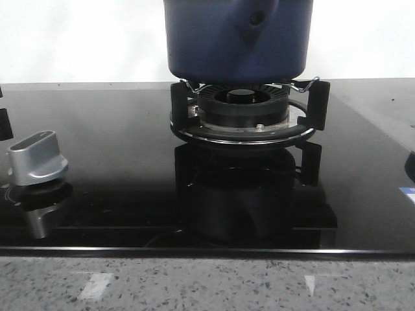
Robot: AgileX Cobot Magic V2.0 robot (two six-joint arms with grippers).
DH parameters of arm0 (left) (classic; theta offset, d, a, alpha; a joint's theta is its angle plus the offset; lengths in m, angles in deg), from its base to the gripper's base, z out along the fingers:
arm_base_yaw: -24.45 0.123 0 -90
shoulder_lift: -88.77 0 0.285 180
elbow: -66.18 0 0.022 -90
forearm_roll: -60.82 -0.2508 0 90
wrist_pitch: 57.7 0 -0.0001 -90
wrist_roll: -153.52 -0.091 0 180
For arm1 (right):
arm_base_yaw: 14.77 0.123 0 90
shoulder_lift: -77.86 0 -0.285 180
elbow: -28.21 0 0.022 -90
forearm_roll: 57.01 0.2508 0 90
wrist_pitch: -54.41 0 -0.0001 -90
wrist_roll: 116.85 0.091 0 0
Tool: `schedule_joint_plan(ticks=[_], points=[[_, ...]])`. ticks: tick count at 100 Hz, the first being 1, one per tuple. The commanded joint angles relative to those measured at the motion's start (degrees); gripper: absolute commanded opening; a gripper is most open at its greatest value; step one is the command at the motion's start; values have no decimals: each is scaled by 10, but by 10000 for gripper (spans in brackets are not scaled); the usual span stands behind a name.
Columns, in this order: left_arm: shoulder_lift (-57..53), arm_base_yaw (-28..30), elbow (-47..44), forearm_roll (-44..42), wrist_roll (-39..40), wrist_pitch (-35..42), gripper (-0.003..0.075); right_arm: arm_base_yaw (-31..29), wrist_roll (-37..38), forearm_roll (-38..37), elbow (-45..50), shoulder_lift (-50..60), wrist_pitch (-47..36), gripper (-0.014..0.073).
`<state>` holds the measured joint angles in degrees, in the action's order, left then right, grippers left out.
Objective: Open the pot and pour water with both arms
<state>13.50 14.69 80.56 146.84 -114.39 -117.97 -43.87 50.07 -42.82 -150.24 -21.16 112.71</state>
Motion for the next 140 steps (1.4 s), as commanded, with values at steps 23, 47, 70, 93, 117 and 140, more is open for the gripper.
schedule_joint_plan(ticks=[23,47,70,93,117,140], points=[[-35,-7,22,67,4,-5,242,-4,3,0,13,20,-11,-47],[-35,-7,22,67,4,-5,242,-4,10,3,14,25,-13,120],[-35,-17,22,67,4,-7,242,-4,22,4,-40,27,36,498],[-30,-49,22,47,4,-3,242,-4,28,11,-127,58,88,500],[6,-64,22,37,4,-7,242,-4,28,25,-158,105,90,500],[38,-82,21,23,4,-8,242,-4,28,29,-158,116,90,500]])
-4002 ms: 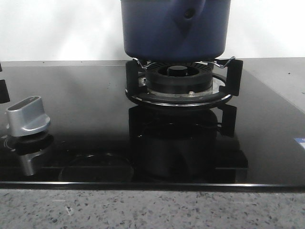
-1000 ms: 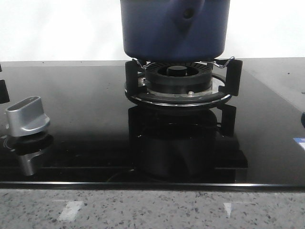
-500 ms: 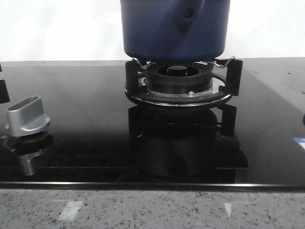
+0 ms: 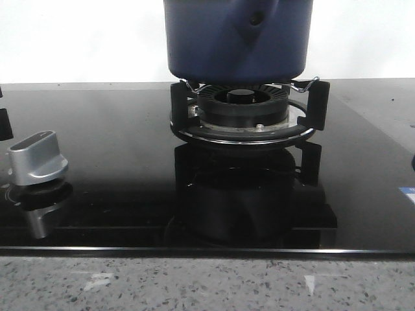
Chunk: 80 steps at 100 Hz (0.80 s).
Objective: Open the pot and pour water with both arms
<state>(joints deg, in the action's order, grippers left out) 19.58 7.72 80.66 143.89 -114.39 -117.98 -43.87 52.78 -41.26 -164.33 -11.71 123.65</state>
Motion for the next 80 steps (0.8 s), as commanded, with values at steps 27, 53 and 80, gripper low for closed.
schedule_joint_plan(ticks=[27,53,80], points=[[0,-33,20,35,-6,-2,242,-4,1,22,-17,22,-19,500],[0,-33,20,0,-7,19,242,-4,1,24,-17,22,-21,500],[0,-33,20,-4,-19,28,243,-4,1,29,-17,22,-23,500]])
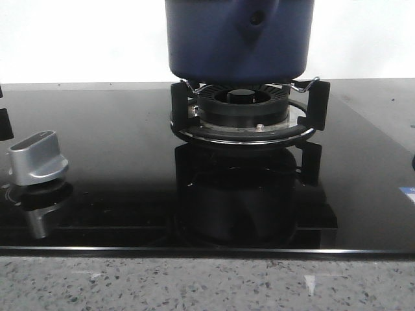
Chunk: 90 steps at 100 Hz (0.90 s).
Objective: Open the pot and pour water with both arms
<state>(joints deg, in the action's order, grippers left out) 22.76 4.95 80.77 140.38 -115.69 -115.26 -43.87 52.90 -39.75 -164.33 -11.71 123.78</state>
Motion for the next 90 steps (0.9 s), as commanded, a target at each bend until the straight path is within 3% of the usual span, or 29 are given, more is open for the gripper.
schedule_joint_plan(ticks=[1,16,34,41,70,81,90], points=[[-32,-5,18,31,-6,0,243,-4,-1,15,-17,22,-24,500],[-32,-5,18,31,-6,2,281,-4,-1,17,-17,22,-24,500],[-33,-4,18,33,-6,14,565,-4,-1,20,-17,22,-24,500],[-38,-1,20,36,-6,14,620,-4,-1,21,-17,22,-24,500],[-92,51,53,38,6,1,620,-4,-1,57,-17,22,-24,499],[-124,89,60,40,30,-6,619,-4,-18,126,-17,22,-22,478],[-151,119,60,41,65,-6,588,-4,-57,210,-17,23,-19,379]])
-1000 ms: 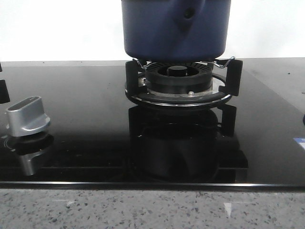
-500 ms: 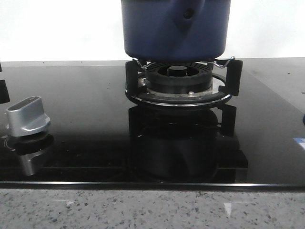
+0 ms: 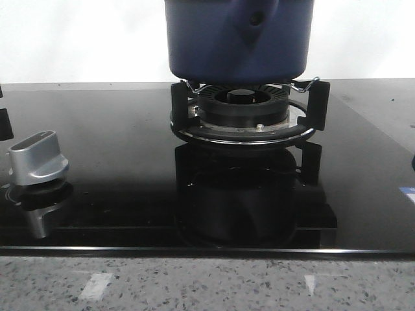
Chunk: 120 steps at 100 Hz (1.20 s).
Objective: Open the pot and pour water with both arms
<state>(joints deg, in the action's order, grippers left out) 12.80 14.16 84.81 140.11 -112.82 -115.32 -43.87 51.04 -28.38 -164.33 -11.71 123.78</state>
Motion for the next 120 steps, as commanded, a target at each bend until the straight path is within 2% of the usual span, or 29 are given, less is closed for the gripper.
schedule_joint_plan(ticks=[1,6,13,21,28,30,47,60,72,83,98,112,120], points=[[-54,32,19,44,43,-5,582,-4,-46,104,-17,24,-19,358],[-69,49,19,44,66,-5,524,-4,-76,152,-17,28,-15,271],[-89,73,19,44,94,-5,396,-4,-114,219,-17,36,-13,114],[-110,98,19,29,123,-8,197,-4,-158,307,-10,52,-27,-74],[-128,117,19,15,132,-25,10,4,-190,367,1,69,-57,-48],[-133,122,19,12,132,-29,-19,8,-203,377,5,75,-69,-43],[-181,156,7,2,173,-25,-20,77,-319,394,60,150,-213,-45],[-246,164,-39,-45,176,67,-20,144,-389,394,130,217,-323,-45],[-336,164,-152,-84,176,230,-20,186,-451,394,218,286,-408,-45],[-426,164,-280,-81,175,370,-20,194,-500,394,315,354,-443,-46],[-532,139,-436,-80,135,406,-20,194,-529,394,448,452,-461,-46],[-624,93,-567,-38,77,431,-20,194,-531,394,561,540,-485,-46],[-678,82,-633,-25,72,440,-20,194,-531,394,619,587,-494,-46]])
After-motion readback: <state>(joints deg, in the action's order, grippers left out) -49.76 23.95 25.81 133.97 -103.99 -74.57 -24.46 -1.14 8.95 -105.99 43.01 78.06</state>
